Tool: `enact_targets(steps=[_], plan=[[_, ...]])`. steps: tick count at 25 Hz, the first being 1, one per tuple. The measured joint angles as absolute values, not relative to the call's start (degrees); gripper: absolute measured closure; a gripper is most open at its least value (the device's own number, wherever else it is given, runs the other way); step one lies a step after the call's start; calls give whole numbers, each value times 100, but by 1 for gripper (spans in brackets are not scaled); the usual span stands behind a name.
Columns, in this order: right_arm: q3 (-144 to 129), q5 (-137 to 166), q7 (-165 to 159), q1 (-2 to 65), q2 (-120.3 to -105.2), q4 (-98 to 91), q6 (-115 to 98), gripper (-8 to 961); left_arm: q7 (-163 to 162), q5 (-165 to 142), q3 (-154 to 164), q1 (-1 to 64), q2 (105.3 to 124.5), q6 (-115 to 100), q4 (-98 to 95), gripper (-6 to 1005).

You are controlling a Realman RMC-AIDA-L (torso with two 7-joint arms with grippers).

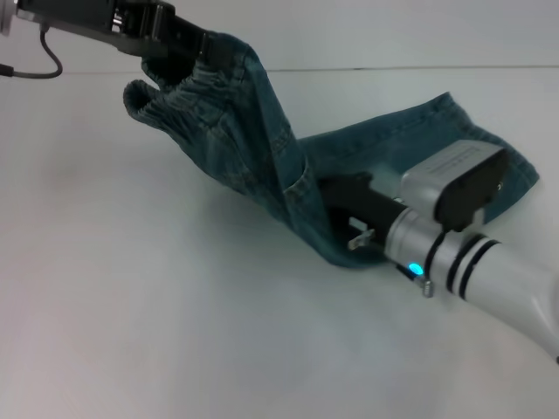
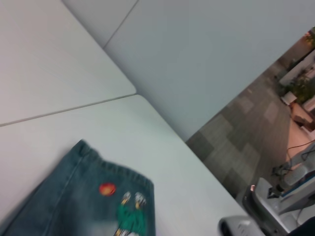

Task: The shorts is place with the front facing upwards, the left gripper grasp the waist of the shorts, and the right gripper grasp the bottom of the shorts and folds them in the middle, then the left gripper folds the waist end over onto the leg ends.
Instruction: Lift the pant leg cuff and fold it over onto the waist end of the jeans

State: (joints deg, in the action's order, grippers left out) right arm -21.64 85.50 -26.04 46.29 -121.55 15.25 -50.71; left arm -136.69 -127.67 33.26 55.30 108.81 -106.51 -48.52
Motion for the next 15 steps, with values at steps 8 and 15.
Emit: enact_targets(steps=[8,15], plan=[[-973,10300,-2349,4854,-12155,2026,-4502,952,-13786,-12512,3364,5570,10875,-10746,-4870,956],[-36,11908,-2733,4939,-12116,2561,-4094,952,-13799,-12490,3372,5572,10872,-10735,-4844,956]])
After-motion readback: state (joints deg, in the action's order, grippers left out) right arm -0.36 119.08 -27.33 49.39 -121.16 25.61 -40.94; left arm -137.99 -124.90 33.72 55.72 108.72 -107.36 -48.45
